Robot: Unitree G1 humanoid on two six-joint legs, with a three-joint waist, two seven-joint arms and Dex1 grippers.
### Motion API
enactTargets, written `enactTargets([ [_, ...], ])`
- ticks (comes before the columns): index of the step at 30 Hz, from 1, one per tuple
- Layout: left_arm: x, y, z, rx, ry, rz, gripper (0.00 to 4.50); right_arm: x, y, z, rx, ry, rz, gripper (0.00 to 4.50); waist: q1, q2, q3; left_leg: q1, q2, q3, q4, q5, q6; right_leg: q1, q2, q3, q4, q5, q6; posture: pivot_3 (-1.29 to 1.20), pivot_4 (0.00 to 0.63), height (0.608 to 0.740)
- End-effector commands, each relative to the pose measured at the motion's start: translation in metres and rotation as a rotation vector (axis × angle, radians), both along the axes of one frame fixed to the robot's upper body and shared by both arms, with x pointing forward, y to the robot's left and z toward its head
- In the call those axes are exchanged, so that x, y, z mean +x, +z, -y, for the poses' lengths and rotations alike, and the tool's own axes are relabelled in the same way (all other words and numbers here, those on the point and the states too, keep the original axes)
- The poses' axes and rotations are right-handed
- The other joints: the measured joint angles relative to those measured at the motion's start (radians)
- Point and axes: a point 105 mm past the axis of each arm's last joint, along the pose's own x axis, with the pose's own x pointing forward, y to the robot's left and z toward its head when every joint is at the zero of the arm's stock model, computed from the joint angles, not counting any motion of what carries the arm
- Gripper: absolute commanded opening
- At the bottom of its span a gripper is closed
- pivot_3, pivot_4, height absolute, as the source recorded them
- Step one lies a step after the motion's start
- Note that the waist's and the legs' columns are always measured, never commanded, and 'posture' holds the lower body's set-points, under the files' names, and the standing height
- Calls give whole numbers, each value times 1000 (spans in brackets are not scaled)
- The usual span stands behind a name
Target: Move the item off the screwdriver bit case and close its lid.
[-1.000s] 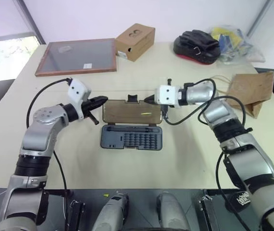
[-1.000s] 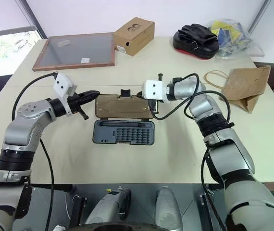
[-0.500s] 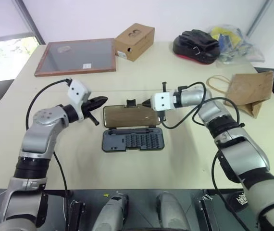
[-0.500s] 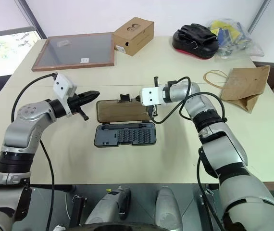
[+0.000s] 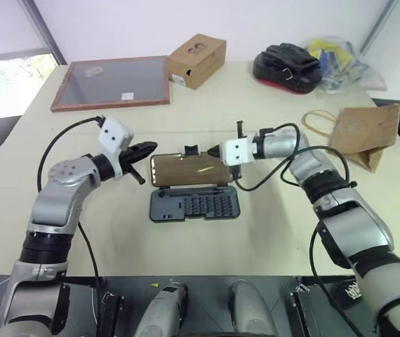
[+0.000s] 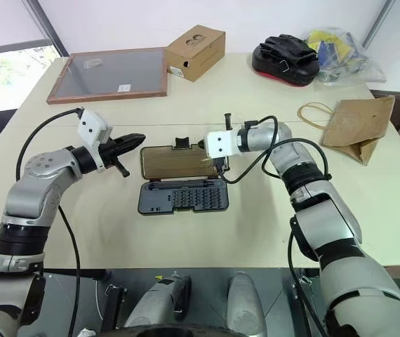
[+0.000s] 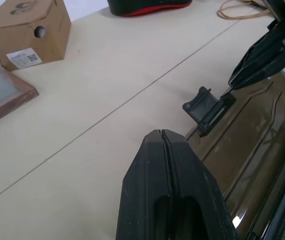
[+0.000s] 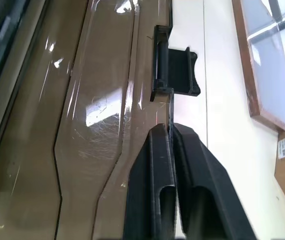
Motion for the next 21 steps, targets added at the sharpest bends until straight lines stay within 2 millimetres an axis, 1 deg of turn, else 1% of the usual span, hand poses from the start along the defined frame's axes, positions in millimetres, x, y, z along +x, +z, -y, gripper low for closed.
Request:
enactTargets([
  [1,-4,13,-1,-8,-8,43,0,1,8,1,19,0,42,2003,-1,0,0,0,0,0,0,0,0,0,0,0,0,0,0,0,150,740],
  [2,-4,13,-1,-9,-8,42,0,0,8,1,22,-3,43,2475,-2,0,0,0,0,0,0,0,0,0,0,0,0,0,0,0,150,740],
  [3,-4,13,0,-9,-9,42,0,0,8,1,24,-4,43,3064,-2,0,0,0,0,0,0,0,0,0,0,0,0,0,0,0,150,740],
  [5,-4,14,0,-11,-10,41,0,1,8,3,30,-18,46,4078,-2,0,0,0,0,0,0,0,0,0,0,0,0,0,0,0,150,740],
  [6,-4,14,0,-12,-11,42,0,2,9,4,33,-28,47,4433,-1,0,0,0,0,0,0,0,0,0,0,0,0,0,0,0,150,740],
  [9,-2,15,0,-21,-5,45,0,5,16,6,79,-63,52,4433,0,0,0,0,0,0,0,0,0,0,0,0,0,0,0,0,150,740],
  [13,-2,19,-3,-69,2,33,0,11,43,10,296,-165,-5,4433,0,0,0,0,0,0,0,0,0,0,0,0,0,0,0,0,150,740],
  [15,-5,21,-2,-85,-14,22,0,11,50,13,360,-203,-23,4433,0,0,0,0,0,0,0,0,0,0,0,0,0,0,0,0,150,740],
  [18,-11,24,3,-107,-53,0,0,10,56,17,424,-255,-33,4433,1,0,0,0,0,-1,0,0,0,0,0,0,0,0,0,0,150,740],
  [21,-20,23,11,-93,-108,-23,0,7,56,20,468,-295,-49,4433,1,0,0,0,0,0,0,0,1,0,0,0,0,0,0,0,150,740],
])
